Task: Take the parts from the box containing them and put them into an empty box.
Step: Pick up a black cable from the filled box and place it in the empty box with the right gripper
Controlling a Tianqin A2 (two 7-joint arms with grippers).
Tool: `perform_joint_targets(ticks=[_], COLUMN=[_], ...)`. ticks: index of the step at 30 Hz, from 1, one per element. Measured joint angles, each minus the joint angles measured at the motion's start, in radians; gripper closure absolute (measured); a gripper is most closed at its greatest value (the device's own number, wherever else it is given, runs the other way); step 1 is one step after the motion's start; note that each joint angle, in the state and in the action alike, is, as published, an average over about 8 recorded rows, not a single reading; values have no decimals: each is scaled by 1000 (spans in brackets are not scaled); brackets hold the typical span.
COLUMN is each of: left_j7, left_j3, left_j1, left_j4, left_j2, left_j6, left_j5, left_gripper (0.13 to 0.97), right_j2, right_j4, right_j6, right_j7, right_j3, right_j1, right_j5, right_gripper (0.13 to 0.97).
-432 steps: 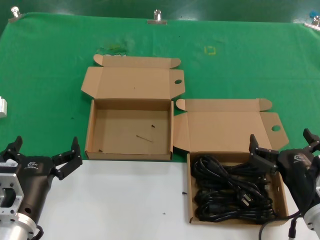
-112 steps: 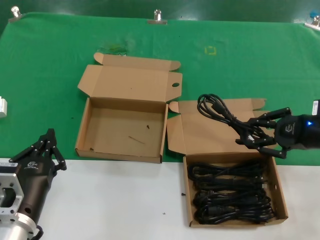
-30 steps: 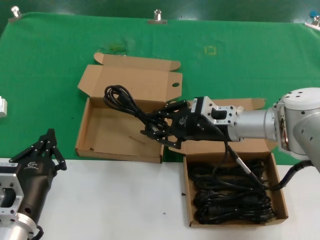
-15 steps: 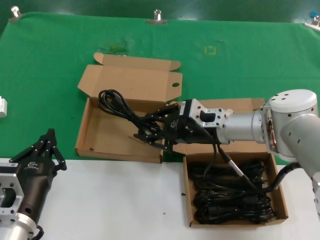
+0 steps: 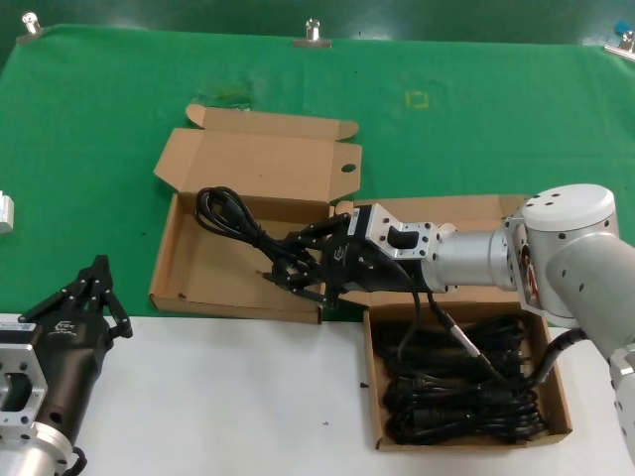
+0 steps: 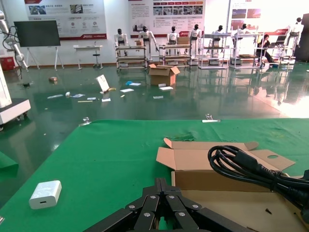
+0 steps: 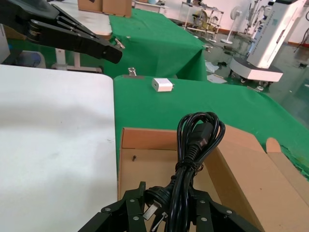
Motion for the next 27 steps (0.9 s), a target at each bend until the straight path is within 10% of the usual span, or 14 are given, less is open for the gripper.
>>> perform_joint_targets(ticks=[27], left_j7=[0], left_j3=[0], left_j1=[0], left_j4=[0], left_j2=[0], left_j6=[0], left_j5=[0], left_gripper=[958], right_j2=[-15], right_j4=[0], right_j6=[47], right_j7=[-3], right_j3=[9], right_j1=[-9], right_j5=[7], right_gripper=[788])
